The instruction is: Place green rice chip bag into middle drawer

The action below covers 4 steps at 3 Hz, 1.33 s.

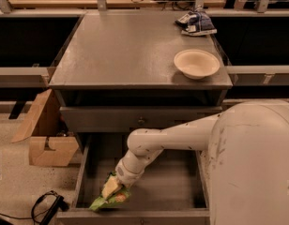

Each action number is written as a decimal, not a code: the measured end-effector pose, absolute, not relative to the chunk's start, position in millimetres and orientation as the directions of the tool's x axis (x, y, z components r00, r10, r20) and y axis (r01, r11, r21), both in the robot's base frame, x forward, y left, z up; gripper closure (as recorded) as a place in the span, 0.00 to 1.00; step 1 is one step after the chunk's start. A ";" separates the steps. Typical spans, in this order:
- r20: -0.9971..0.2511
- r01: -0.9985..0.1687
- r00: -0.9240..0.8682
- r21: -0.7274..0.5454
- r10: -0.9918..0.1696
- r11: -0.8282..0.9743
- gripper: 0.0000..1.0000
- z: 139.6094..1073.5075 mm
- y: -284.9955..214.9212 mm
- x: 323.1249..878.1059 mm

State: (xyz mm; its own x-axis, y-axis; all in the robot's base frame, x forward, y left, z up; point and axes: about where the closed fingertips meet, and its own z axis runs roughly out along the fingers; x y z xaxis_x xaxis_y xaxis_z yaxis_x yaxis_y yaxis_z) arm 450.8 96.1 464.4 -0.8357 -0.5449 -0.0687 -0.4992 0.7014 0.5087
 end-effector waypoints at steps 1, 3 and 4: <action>-0.069 -0.499 -0.836 0.509 -0.545 0.701 0.27 464.4 96.1 450.8; -0.069 -0.499 -0.836 0.509 -0.545 0.701 0.00 464.3 96.2 450.7; -0.069 -0.499 -0.836 0.509 -0.545 0.701 0.00 464.3 96.2 450.7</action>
Offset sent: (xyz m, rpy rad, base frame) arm 0.0000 0.0000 0.0000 0.0000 0.0000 0.0000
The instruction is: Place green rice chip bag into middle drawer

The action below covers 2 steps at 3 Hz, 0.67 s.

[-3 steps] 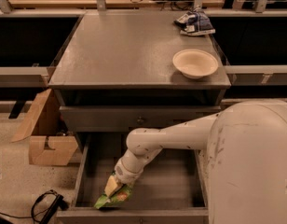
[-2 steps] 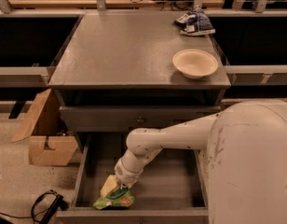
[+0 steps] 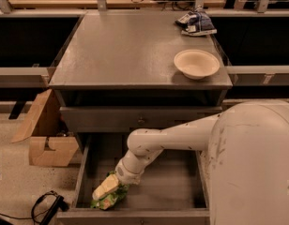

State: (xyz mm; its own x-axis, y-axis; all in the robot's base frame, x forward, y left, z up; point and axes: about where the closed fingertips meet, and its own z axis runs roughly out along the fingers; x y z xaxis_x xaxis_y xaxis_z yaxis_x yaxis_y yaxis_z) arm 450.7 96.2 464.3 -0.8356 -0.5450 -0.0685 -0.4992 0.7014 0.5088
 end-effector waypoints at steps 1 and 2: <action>-0.092 -0.517 -0.825 0.522 -0.558 0.678 0.00 474.6 94.6 449.6; -0.129 -0.555 -0.801 0.528 -0.585 0.643 0.00 519.6 75.2 441.3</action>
Offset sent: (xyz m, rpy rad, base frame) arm -0.0122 -0.0550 0.1369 0.0829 -0.1006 0.1031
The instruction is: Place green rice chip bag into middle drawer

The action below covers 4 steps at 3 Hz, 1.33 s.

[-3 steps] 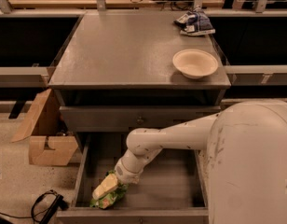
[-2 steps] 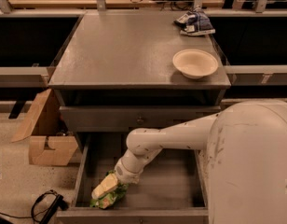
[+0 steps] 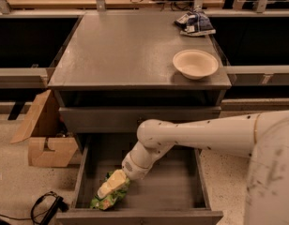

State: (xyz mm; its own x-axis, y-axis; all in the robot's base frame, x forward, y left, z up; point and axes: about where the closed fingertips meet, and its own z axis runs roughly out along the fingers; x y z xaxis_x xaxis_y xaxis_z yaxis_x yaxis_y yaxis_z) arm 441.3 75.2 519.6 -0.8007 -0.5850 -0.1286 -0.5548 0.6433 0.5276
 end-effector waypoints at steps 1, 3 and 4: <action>-0.198 -0.604 -0.780 0.490 -0.594 0.629 0.00 603.5 40.8 461.5; -0.253 -0.642 -0.766 0.259 -0.591 0.722 0.00 801.2 -38.6 489.9; -0.272 -0.561 -0.812 0.116 -0.517 0.820 0.00 867.6 -77.9 487.1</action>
Offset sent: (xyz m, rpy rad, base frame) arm 0.0522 -0.1413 0.3591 -0.1950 -0.2792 0.0400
